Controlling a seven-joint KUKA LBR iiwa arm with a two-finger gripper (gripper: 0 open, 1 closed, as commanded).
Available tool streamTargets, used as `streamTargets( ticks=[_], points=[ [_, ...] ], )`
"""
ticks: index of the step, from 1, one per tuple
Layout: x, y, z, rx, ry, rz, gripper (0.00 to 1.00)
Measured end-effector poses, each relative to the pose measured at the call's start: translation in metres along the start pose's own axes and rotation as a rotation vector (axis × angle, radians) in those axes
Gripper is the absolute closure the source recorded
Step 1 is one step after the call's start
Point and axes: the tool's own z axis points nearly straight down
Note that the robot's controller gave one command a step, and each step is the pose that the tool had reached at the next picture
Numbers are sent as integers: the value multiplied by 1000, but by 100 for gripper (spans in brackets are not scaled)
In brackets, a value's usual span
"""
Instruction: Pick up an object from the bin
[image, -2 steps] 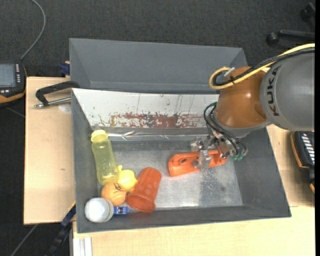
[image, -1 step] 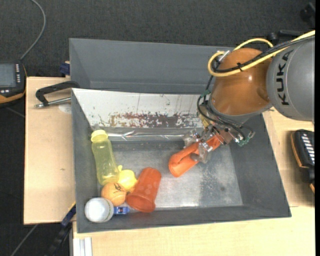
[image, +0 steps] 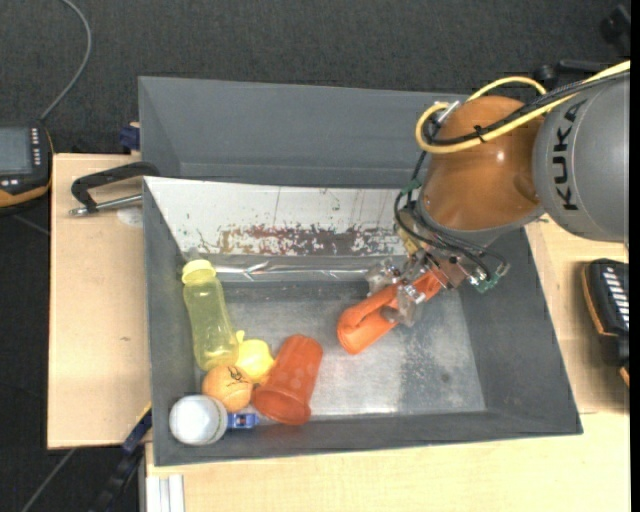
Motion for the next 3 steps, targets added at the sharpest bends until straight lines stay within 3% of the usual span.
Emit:
streamTargets(
  ticks=[1, 2, 3],
  points=[
    [0, 1, -5, -3, 6, -3, 100],
    [6, 5, -44, 4, -6, -6, 100],
    [5, 5, -81, -4, 5, -5, 100]
  ],
)
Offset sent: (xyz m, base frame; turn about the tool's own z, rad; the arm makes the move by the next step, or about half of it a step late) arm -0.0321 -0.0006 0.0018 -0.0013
